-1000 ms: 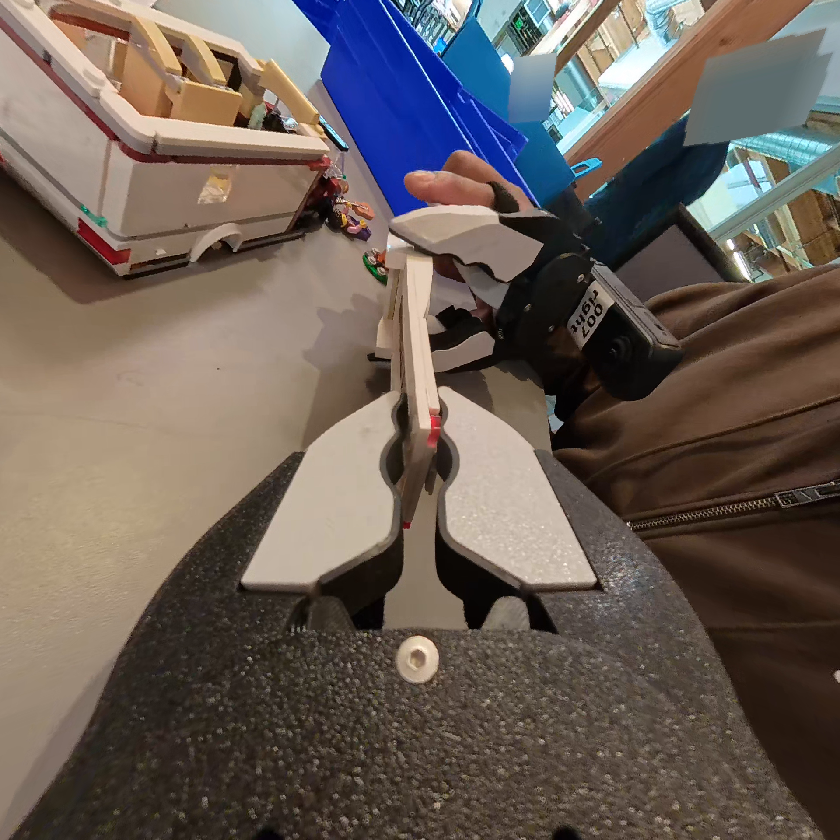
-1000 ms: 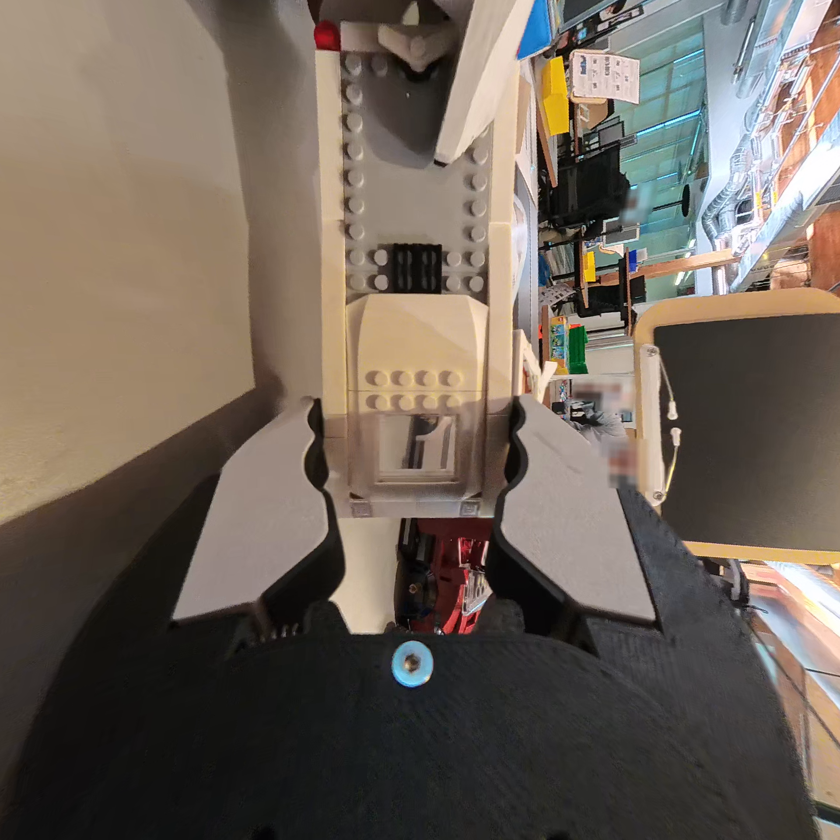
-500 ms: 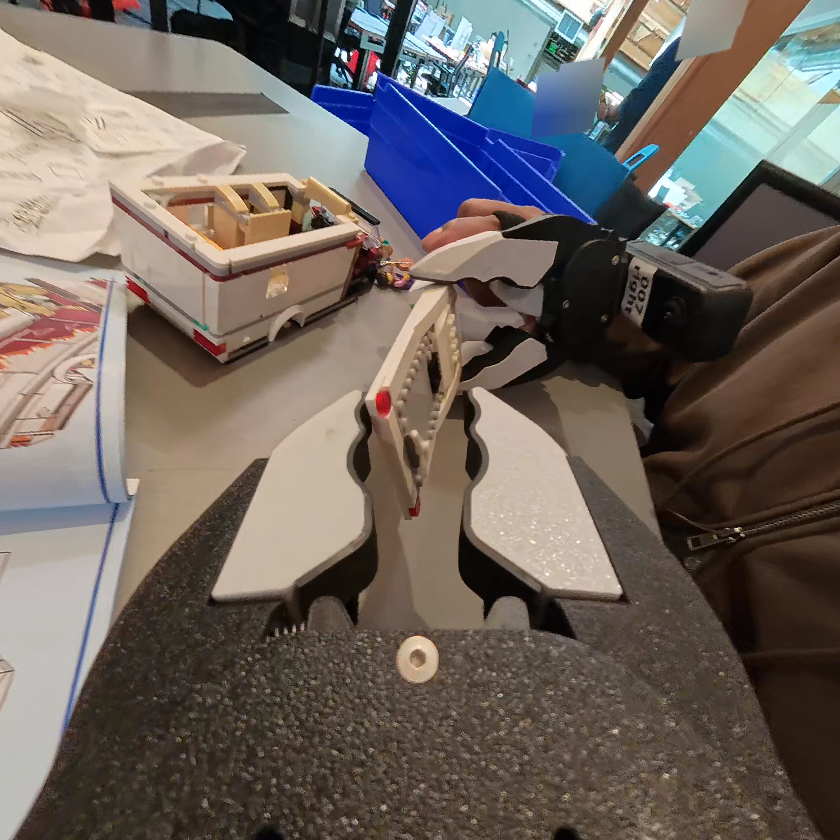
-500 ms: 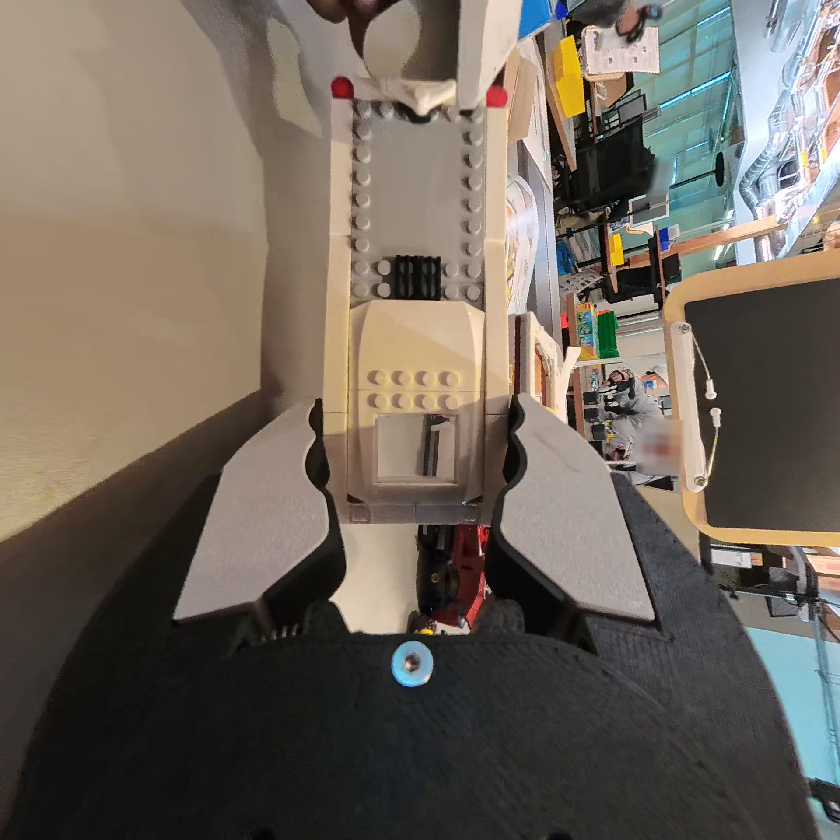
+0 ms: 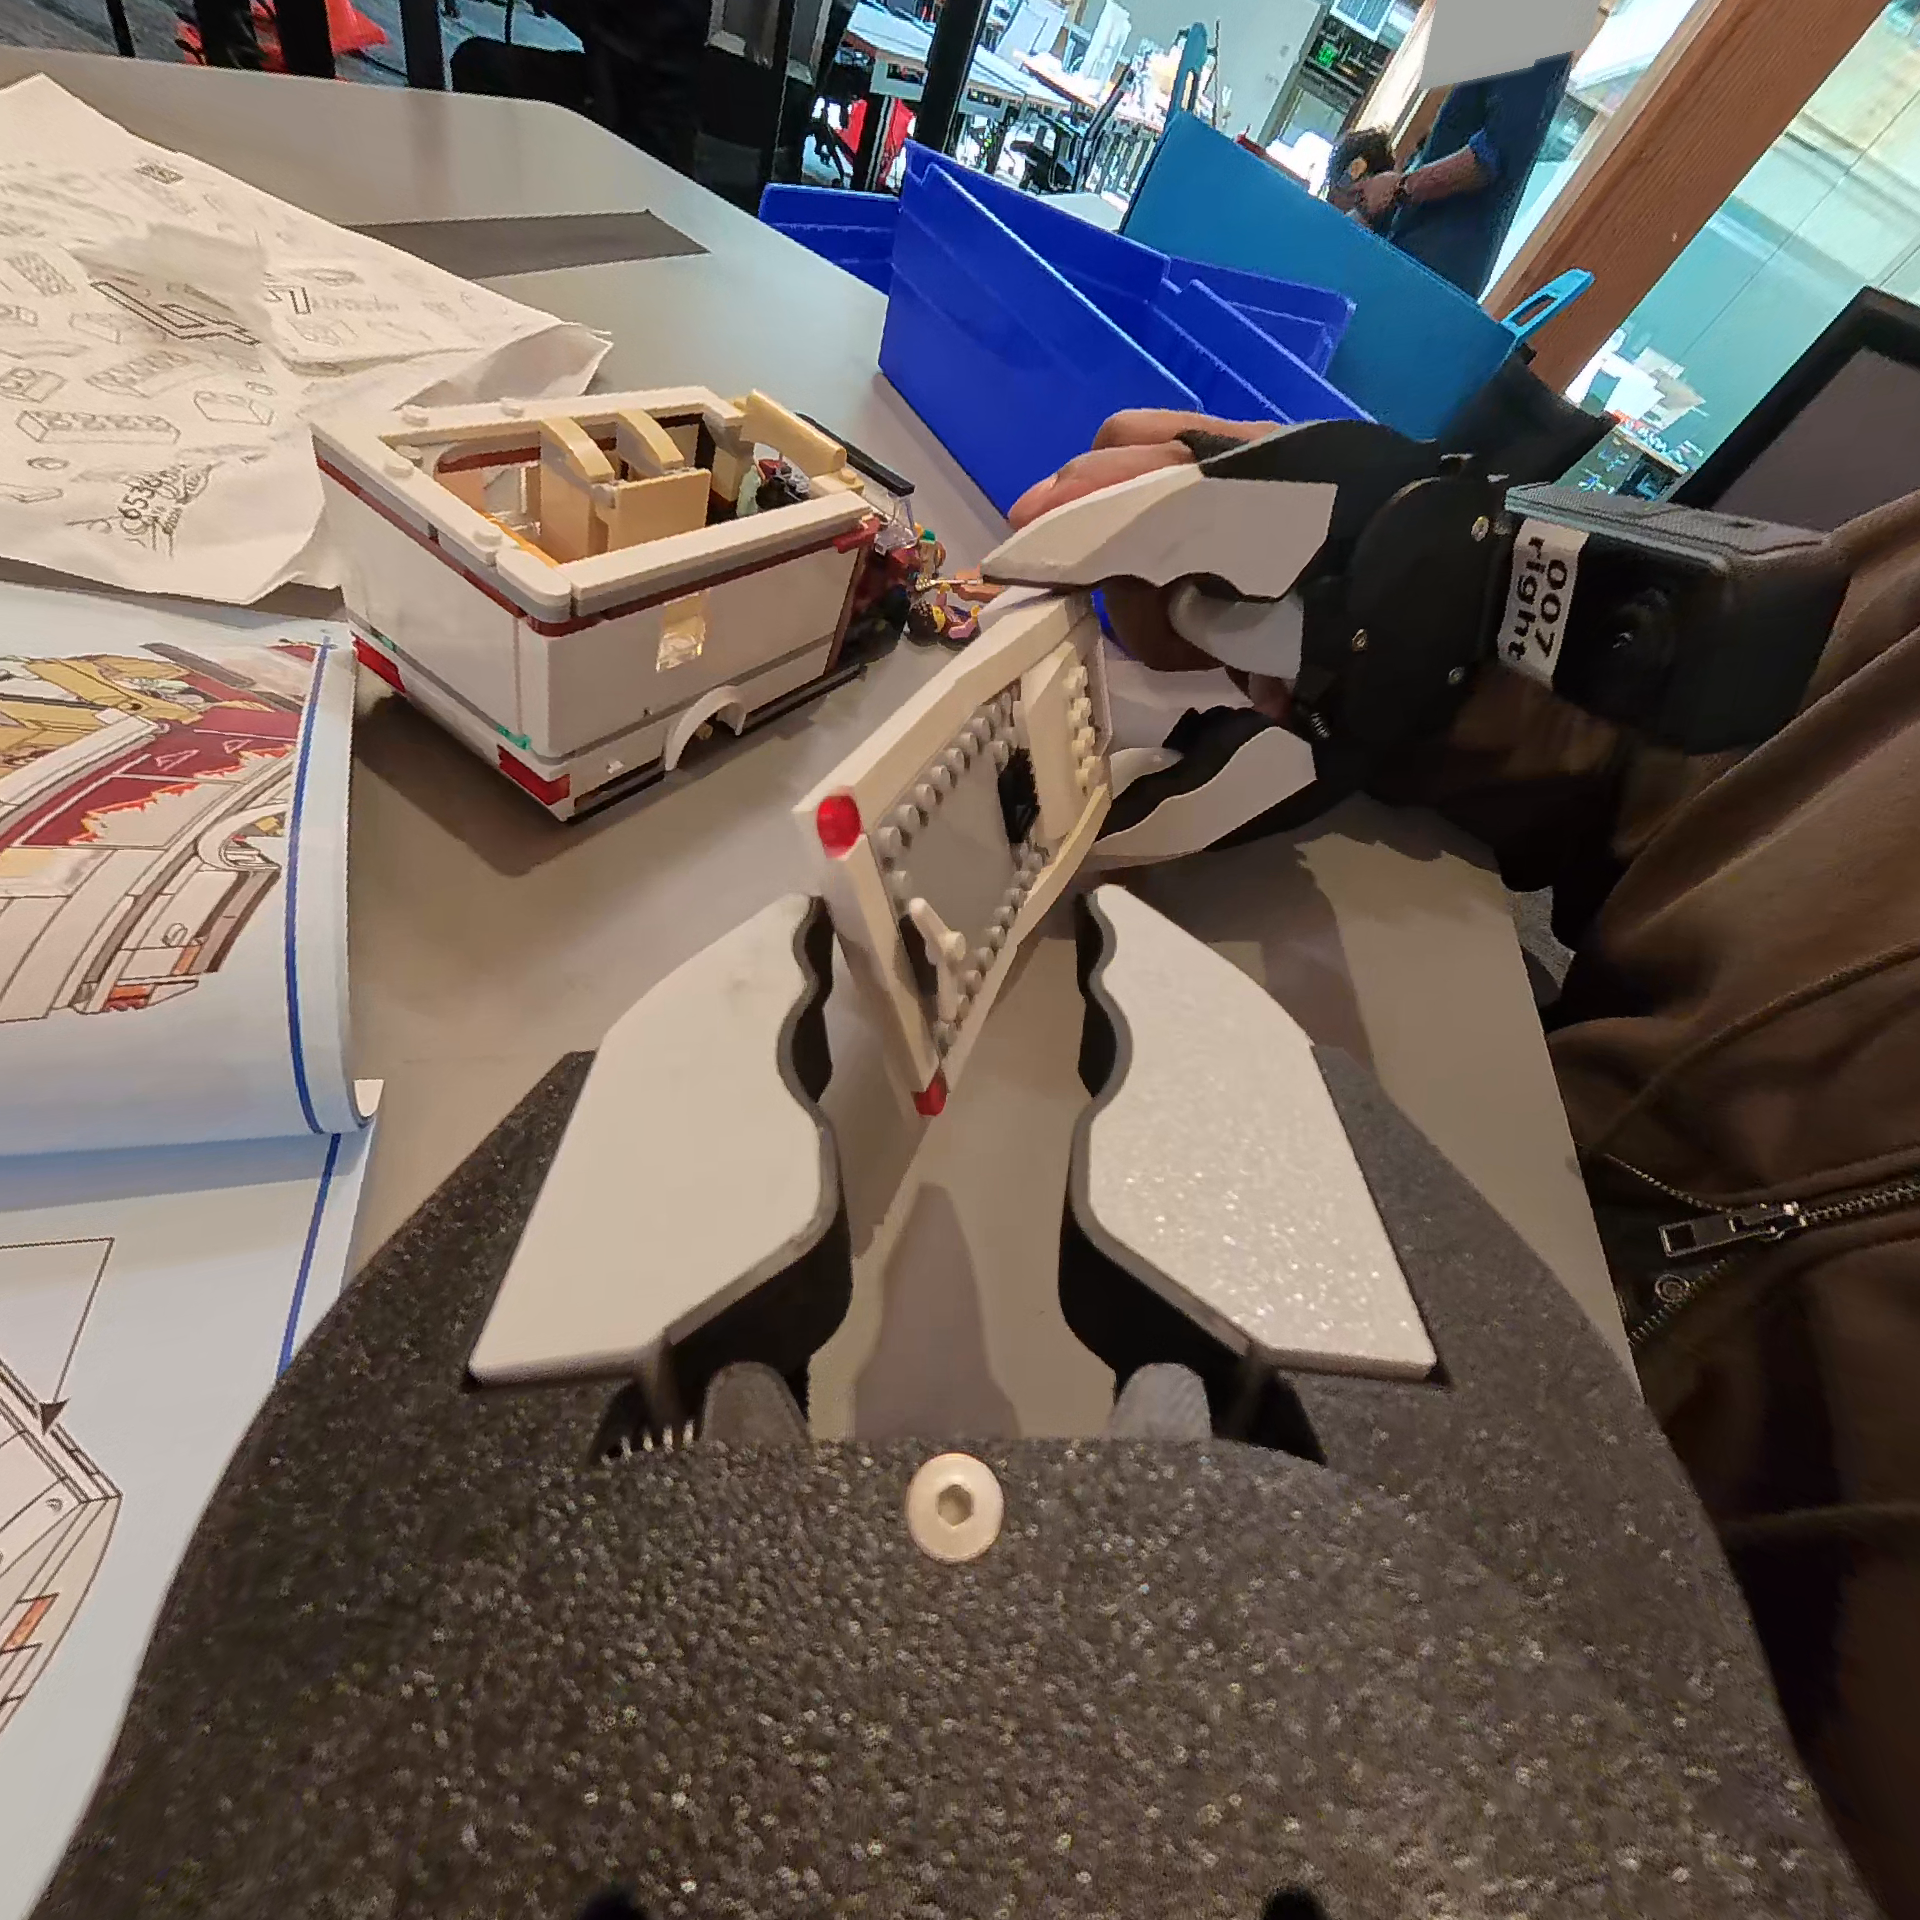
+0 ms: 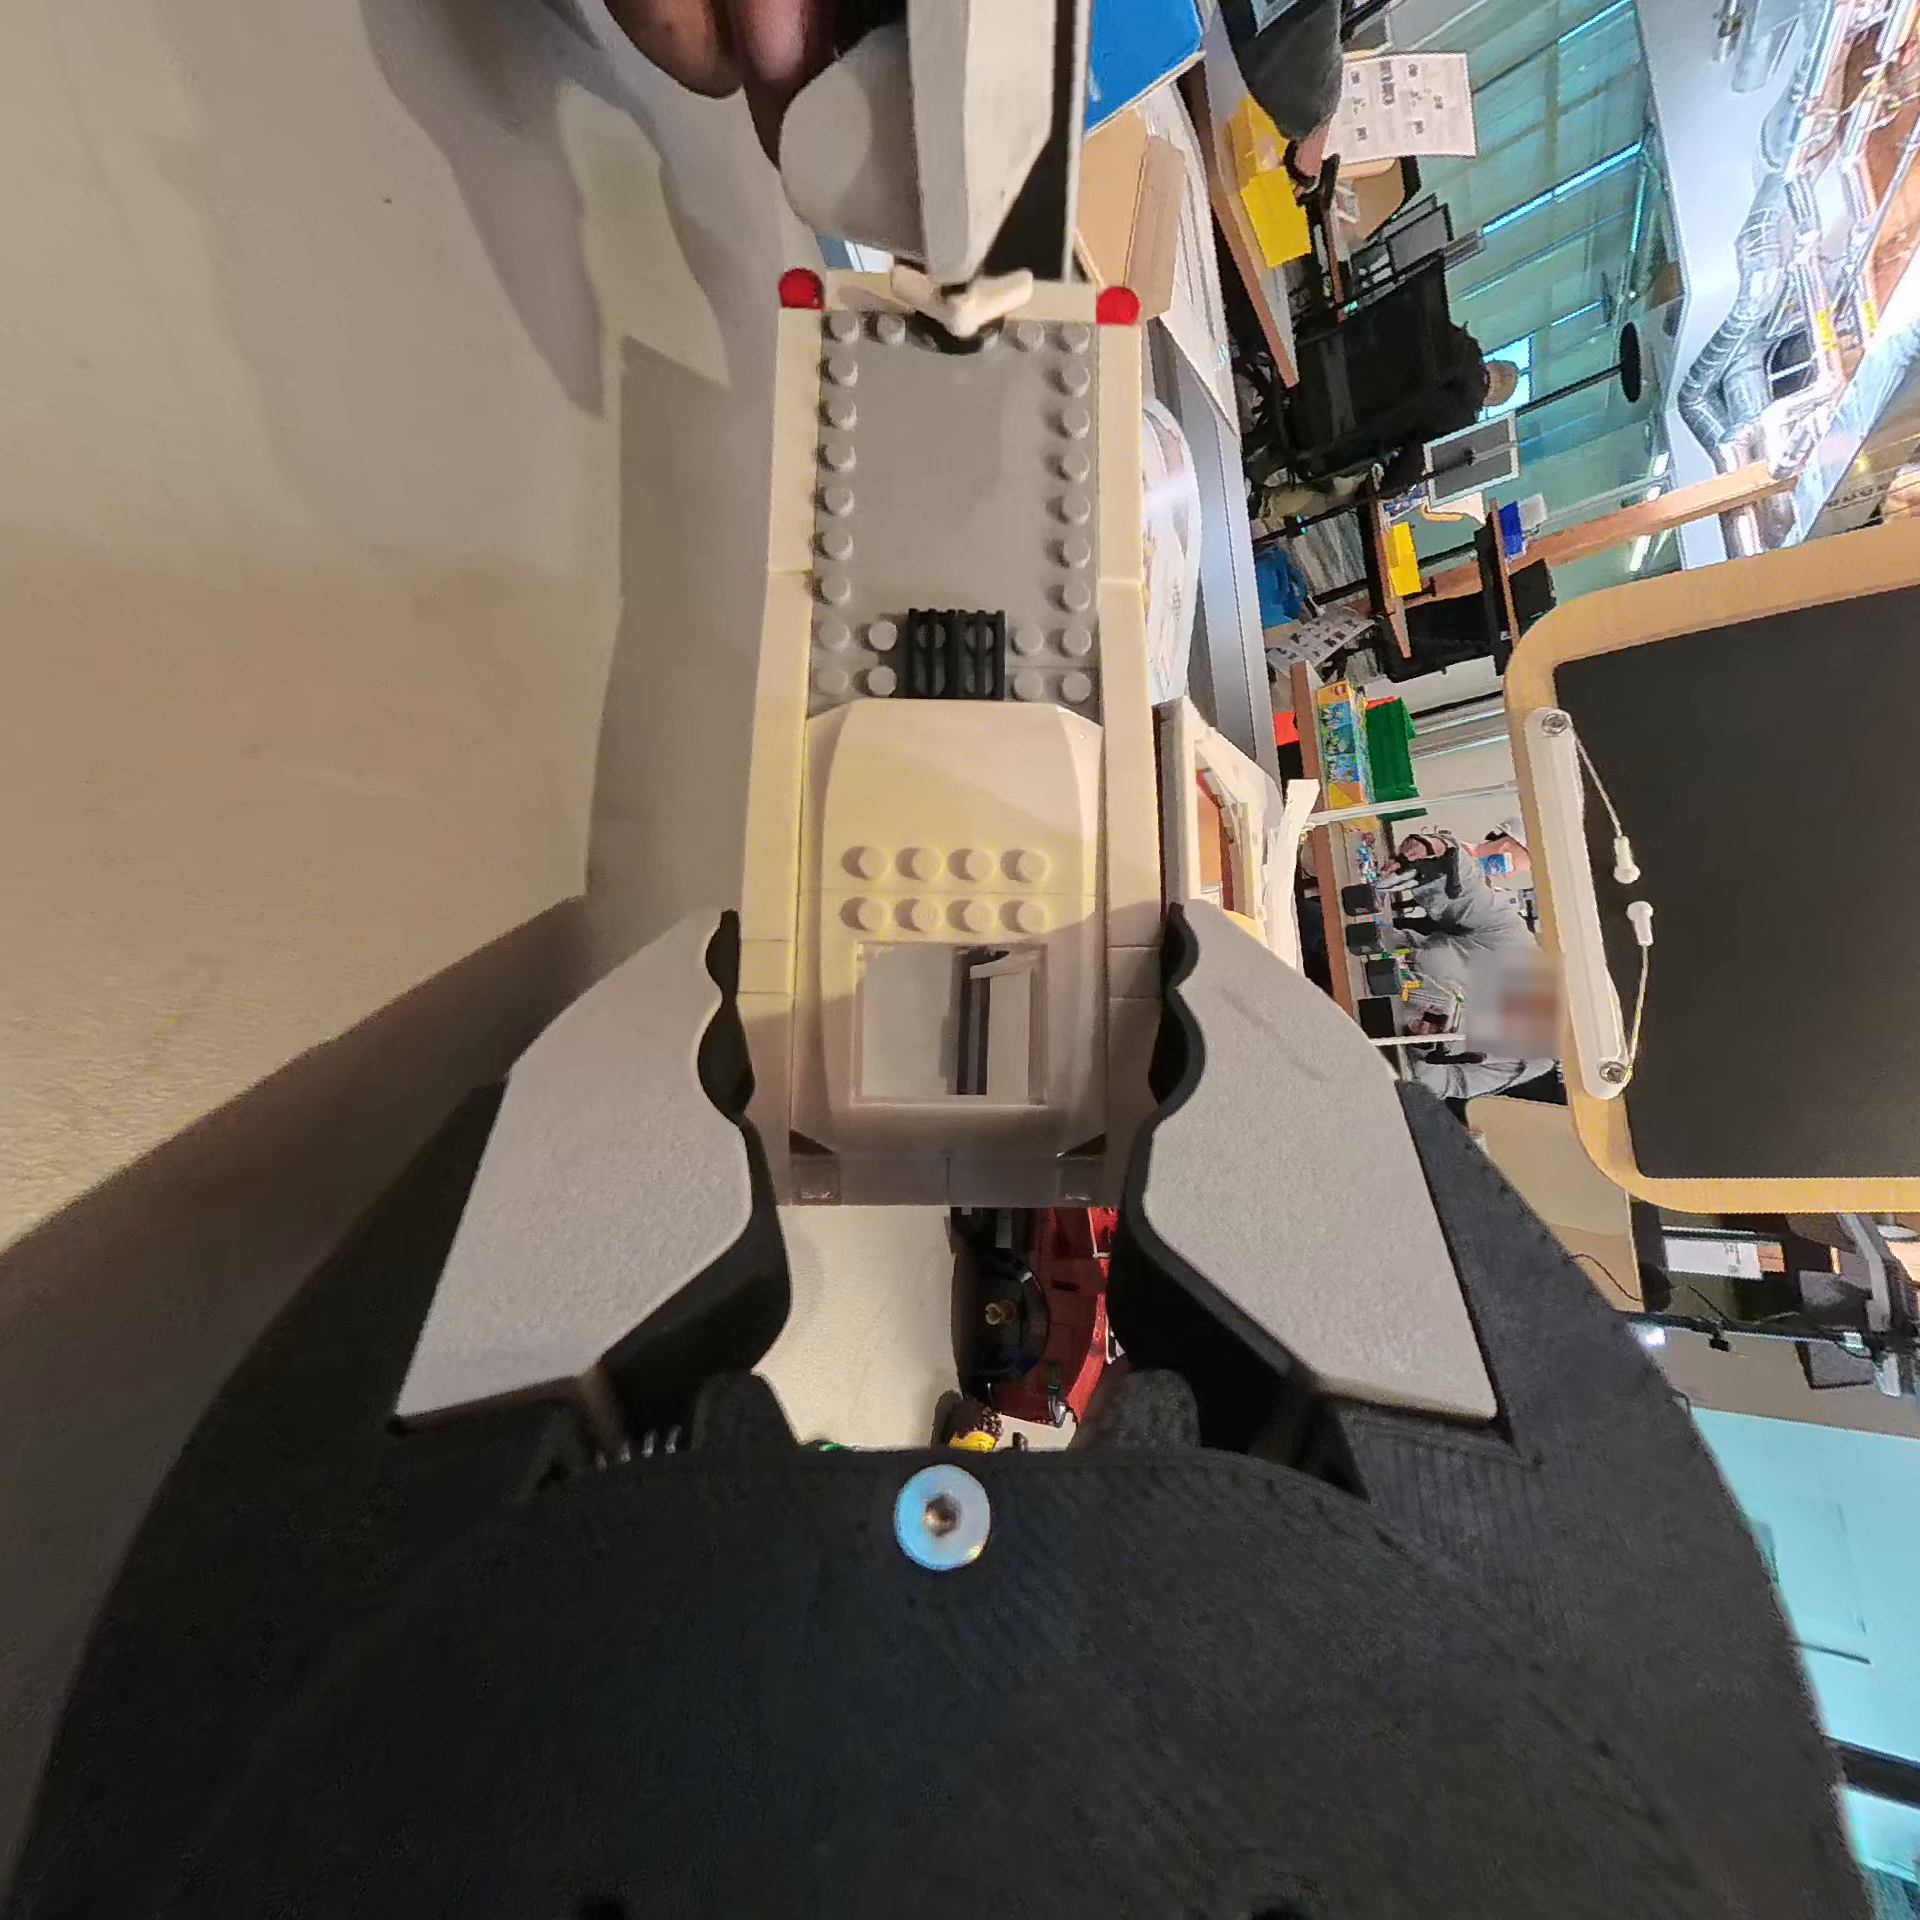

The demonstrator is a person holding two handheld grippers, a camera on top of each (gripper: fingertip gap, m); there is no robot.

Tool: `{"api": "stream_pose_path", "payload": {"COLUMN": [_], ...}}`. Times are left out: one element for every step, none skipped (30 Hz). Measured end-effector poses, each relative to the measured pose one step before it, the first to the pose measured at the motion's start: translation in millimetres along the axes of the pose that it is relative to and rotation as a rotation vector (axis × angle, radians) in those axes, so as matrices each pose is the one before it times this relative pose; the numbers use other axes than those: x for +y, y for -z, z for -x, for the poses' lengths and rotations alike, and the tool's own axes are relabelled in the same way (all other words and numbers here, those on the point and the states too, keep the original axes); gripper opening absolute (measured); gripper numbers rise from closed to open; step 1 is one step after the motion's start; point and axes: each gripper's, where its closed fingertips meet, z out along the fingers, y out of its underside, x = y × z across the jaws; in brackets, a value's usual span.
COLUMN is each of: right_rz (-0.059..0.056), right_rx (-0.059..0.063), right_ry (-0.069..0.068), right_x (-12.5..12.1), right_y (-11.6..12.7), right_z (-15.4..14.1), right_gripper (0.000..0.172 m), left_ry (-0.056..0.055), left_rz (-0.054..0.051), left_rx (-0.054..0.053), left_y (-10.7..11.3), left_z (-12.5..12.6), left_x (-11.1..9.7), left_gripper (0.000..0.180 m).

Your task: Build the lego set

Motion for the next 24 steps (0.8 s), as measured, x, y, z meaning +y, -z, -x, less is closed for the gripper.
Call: {"api": "stream_pose_path", "payload": {"right_rz": [-0.0019, -0.0015, -0.0014, -0.0014, -0.0018, -0.0024, -0.0019, -0.0011, -0.0007, -0.0001, 0.0003, -0.0004, -0.0006, -0.0016, -0.0032, -0.0031, -0.0038, -0.0054, -0.0076, -0.0082, -0.0067, -0.0059, -0.0064, -0.0066], "right_rx": [-0.0007, -0.0009, -0.0010, -0.0019, -0.0028, -0.0031, -0.0036, -0.0036, -0.0031, -0.0040, -0.0052, -0.0065, -0.0096, -0.0130, -0.0151, -0.0169, -0.0173, -0.0166, -0.0151, -0.0135, -0.0137, -0.0146, -0.0152, -0.0157], "right_ry": [-0.0051, -0.0046, -0.0047, -0.0052, -0.0066, -0.0083, -0.0090, -0.0084, -0.0077, -0.0085, -0.0109, -0.0146, -0.0201, -0.0251, -0.0283, -0.0305, -0.0305, -0.0292, -0.0272, -0.0246, -0.0235, -0.0241, -0.0246, -0.0239], "right_x": [-0.18, -0.13, -0.08, 0.00, -0.15, -0.07, -0.03, 0.01, 0.08, -0.02, 0.06, -0.15, -0.27, -0.41, -0.83, -0.95, -1.35, -1.66, -1.92, -1.98, -1.53, -1.18, -1.08, -1.08], "right_y": [0.28, 0.18, 0.21, 0.13, 0.18, 0.10, 0.07, 0.02, 0.14, 0.16, 0.02, 0.15, 0.09, 0.20, 0.32, 0.49, 0.58, 0.71, 0.82, 0.78, 0.76, 0.64, 0.63, 0.65], "right_z": [-0.36, -0.31, -0.05, -0.11, -0.06, -0.01, -0.05, 0.01, -0.08, 0.06, 0.14, 0.07, 0.33, 0.51, 0.53, 0.60, 0.75, 0.72, 0.64, 0.65, 0.65, 0.61, 0.81, 0.67], "right_gripper": [0.076, 0.076, 0.076, 0.076, 0.076, 0.076, 0.077, 0.076, 0.076, 0.076, 0.076, 0.077, 0.077, 0.077, 0.077, 0.077, 0.077, 0.077, 0.077, 0.077, 0.077, 0.076, 0.076, 0.076], "left_ry": [-0.0009, -0.0008, -0.0009, -0.0015, -0.0025, -0.0031, -0.0030, -0.0025, -0.0016, -0.0009, -0.0001, 0.0003, 0.0000, 0.0004, 0.0009, 0.0010, 0.0008, 0.0005, 0.0004, 0.0000, -0.0007, -0.0026, -0.0042, -0.0054], "left_rz": [0.0016, 0.0009, 0.0005, 0.0004, 0.0002, 0.0001, 0.0008, 0.0013, 0.0012, 0.0008, 0.0011, 0.0004, -0.0009, -0.0004, 0.0005, 0.0002, -0.0001, 0.0006, 0.0014, 0.0011, 0.0001, -0.0006, -0.0008, 0.0001], "left_rx": [0.0004, 0.0001, 0.0007, 0.0004, -0.0004, -0.0007, -0.0009, -0.0009, -0.0006, -0.0012, -0.0016, -0.0007, -0.0006, -0.0013, -0.0019, -0.0013, -0.0016, -0.0019, -0.0023, -0.0027, -0.0035, -0.0036, -0.0046, -0.0073], "left_y": [-0.12, -0.07, -0.10, 0.08, 0.07, 0.05, 0.01, -0.02, -0.02, 0.06, -0.09, 0.03, 0.01, 0.04, 0.10, -0.02, 0.00, 0.01, 0.03, -0.02, 0.17, 0.22, 0.38, 0.47], "left_z": [-0.17, -0.11, -0.17, -0.28, -0.11, -0.16, -0.04, -0.02, 0.02, 0.09, 0.23, 0.21, 0.14, 0.21, 0.39, 0.27, 0.42, 0.39, 0.46, 0.57, 0.61, 0.54, 0.63, 1.04], "left_x": [0.32, 0.13, 0.08, -0.02, -0.04, -0.01, 0.13, 0.14, 0.08, 0.16, 0.19, 0.00, -0.12, -0.06, 0.00, 0.06, -0.11, 0.12, 0.08, 0.13, -0.09, -0.18, -0.19, -0.17], "left_gripper": [0.046, 0.046, 0.046, 0.046, 0.046, 0.046, 0.046, 0.046, 0.046, 0.046, 0.047, 0.047, 0.047, 0.047, 0.047, 0.047, 0.047, 0.048, 0.048, 0.049, 0.049, 0.050, 0.050, 0.051]}}
